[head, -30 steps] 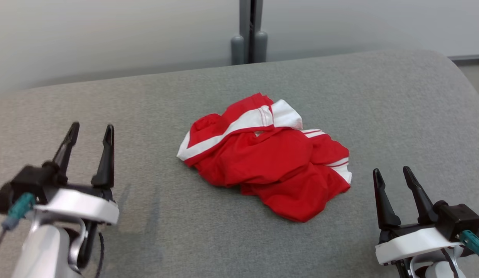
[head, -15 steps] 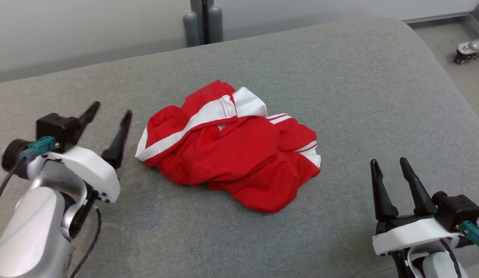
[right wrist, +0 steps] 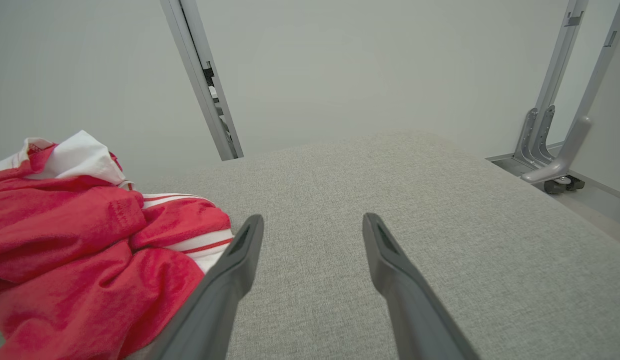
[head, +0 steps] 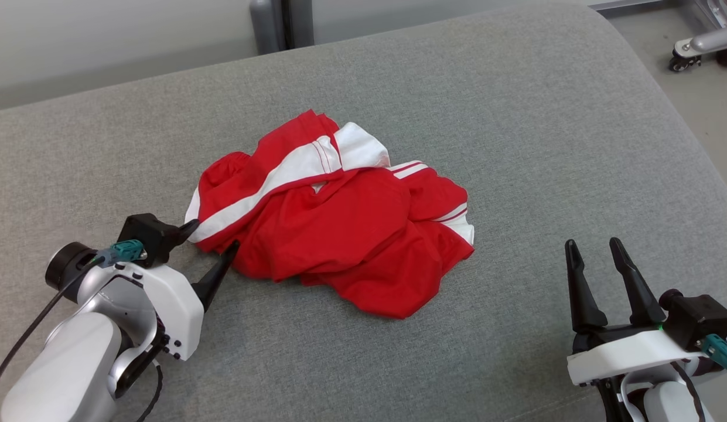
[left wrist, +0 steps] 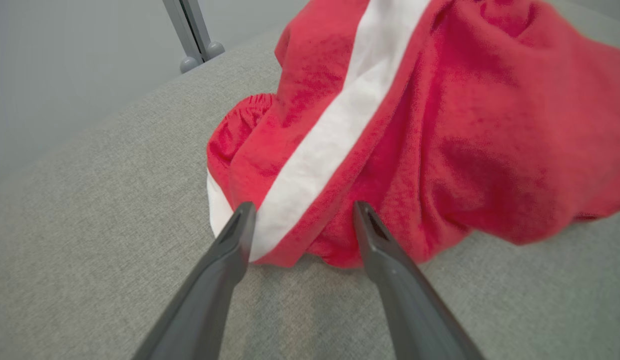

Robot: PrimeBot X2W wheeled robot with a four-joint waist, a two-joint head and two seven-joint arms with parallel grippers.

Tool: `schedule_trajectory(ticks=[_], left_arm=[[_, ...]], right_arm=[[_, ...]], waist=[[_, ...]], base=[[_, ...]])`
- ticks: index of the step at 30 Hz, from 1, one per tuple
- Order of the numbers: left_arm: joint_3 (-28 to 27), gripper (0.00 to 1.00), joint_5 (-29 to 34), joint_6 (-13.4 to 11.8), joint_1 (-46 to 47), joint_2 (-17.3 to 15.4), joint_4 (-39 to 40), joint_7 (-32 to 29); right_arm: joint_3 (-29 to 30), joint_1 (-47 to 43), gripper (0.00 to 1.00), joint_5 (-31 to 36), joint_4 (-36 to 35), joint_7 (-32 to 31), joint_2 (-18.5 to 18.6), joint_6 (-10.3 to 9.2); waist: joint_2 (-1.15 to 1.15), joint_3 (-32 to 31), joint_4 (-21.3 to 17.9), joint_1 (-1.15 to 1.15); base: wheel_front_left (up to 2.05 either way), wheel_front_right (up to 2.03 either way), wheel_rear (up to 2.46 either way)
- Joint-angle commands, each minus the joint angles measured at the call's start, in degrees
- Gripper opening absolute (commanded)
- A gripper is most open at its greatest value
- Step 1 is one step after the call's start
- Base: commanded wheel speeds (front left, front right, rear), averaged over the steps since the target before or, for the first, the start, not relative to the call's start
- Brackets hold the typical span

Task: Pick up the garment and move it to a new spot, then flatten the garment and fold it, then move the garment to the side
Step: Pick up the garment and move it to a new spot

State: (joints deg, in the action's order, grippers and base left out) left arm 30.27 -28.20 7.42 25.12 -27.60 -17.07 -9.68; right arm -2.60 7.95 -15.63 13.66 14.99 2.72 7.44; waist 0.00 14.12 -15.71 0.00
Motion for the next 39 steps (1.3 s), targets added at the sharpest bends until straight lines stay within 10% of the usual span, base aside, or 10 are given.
schedule_trajectory(ticks=[1,16,17,18,39], left_arm=[[0.66,1.00,-0.07,0.03,1.26,-0.41,-0.37,0.29],[6.93,1.00,1.75,0.03,6.54,-1.18,-6.92,2.51],[7.10,0.38,1.79,0.04,6.99,-0.99,-7.52,2.67],[7.24,0.00,1.81,0.04,7.39,-0.78,-8.06,2.85],[4.81,0.00,-1.10,-0.14,24.68,5.83,-6.96,8.08]], right_arm=[[0.12,0.78,1.00,-0.33,-0.40,0.30,0.32,0.09],[-0.18,1.00,1.00,-0.62,-0.22,0.30,0.32,0.09],[-0.23,1.01,1.00,-0.67,-0.19,0.30,0.32,0.09],[-0.19,0.97,1.00,-0.71,-0.19,0.30,0.31,0.09],[0.30,-0.81,1.00,0.32,1.36,0.30,0.32,0.09]], waist=[[0.00,0.42,-0.07,0.00],[0.00,2.08,-1.02,0.00],[0.00,2.06,-1.08,0.00],[0.00,2.01,-1.08,0.00],[0.00,-5.69,1.63,0.00]], base=[[0.00,0.00,0.00],[0.00,0.00,0.00],[0.00,0.00,0.00],[0.00,0.00,0.00],[0.00,0.00,0.00]])
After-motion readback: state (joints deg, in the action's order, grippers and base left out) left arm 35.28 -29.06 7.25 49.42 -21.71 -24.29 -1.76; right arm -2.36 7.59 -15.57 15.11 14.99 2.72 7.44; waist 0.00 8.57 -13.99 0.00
